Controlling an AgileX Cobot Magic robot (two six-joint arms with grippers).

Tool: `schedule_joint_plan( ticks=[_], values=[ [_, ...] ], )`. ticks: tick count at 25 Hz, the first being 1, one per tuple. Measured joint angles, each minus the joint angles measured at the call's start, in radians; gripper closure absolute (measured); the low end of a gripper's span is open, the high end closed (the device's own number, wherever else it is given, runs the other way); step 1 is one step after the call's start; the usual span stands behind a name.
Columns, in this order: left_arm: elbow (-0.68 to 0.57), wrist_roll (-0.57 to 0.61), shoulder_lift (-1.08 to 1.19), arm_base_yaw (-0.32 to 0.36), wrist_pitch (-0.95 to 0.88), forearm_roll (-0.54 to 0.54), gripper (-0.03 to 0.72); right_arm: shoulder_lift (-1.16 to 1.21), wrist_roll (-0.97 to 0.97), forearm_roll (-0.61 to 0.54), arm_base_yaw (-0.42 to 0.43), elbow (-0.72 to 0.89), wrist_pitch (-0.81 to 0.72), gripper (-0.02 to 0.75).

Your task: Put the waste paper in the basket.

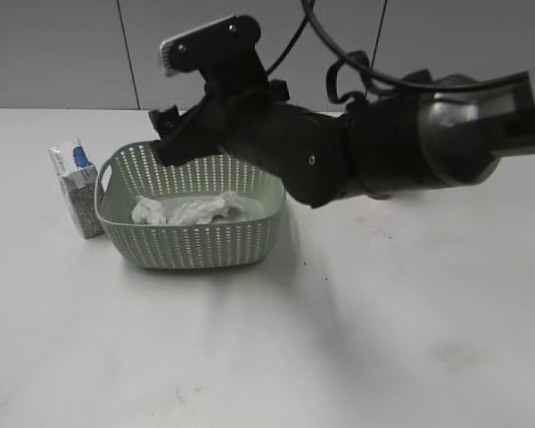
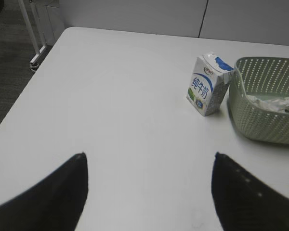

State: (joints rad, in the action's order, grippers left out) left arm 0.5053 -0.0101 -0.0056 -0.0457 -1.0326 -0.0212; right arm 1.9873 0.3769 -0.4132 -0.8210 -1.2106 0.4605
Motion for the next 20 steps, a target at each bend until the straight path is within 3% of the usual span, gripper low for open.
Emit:
schedule_joint_plan(
  ticks=[4,9,12,20],
  values=[
    [0.000,0.000,0.000,0.000,0.000,0.000,0.097,-0.060,0.000,0.000,0.076,-0.140,-0.261,0.092],
    [0.000,0.000,0.000,0.000,0.000,0.000,0.097,-0.066,-0.063,-0.001,0.282,-0.359,-0.744,0.109],
    [0.000,0.000,0.000,0.000,0.000,0.000,0.097,-0.066,-0.124,0.028,0.406,-0.450,-0.959,0.136],
    [0.000,0.001,0.000,0.000,0.000,0.000,0.097,-0.066,-0.239,0.179,0.681,-0.519,-1.379,0.146]
  ],
)
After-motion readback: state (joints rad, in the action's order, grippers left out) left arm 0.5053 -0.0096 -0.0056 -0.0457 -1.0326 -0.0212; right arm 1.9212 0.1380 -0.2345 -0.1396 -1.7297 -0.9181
